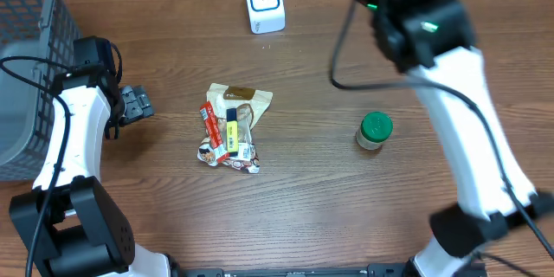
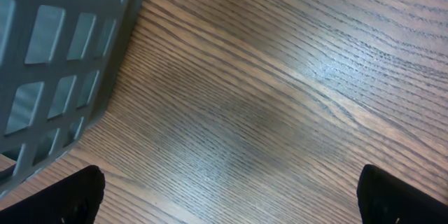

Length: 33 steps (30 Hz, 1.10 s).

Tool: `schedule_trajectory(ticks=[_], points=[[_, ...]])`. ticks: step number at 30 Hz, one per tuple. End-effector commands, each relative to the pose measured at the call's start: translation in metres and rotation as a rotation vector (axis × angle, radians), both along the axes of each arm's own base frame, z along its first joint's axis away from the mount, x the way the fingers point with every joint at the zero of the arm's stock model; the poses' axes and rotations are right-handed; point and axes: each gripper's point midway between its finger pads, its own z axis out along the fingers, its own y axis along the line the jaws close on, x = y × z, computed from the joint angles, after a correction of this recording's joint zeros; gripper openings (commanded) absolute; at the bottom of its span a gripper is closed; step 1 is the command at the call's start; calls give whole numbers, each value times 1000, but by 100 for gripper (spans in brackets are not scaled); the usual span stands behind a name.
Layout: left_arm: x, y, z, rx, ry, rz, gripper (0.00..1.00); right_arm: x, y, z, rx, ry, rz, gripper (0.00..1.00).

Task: Scan the item barcode
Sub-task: 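Lift the wipes pack and carry it to the white scanner, then hold the wipes pack under the white scanner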

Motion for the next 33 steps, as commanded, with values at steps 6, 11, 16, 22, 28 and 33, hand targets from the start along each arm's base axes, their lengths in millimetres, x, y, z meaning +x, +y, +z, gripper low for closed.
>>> schedule_trajectory(ticks=[6,11,16,22,28,33], points=[[3,3,12,23,-27,-8,100,84,26,-104,-259,-28,-180,4],[3,3,12,23,-27,-9,100,116,41,-155,-417,-105,-286,4],[3,3,12,23,-27,-9,100,133,46,-179,-515,-193,-364,4],[3,3,12,23,-27,-8,100,142,49,-214,-540,-186,-375,4],[3,3,12,23,-27,-8,100,145,51,-243,-575,-149,-368,3],[3,3,12,23,-27,-8,100,144,53,-262,-607,-116,-359,4]])
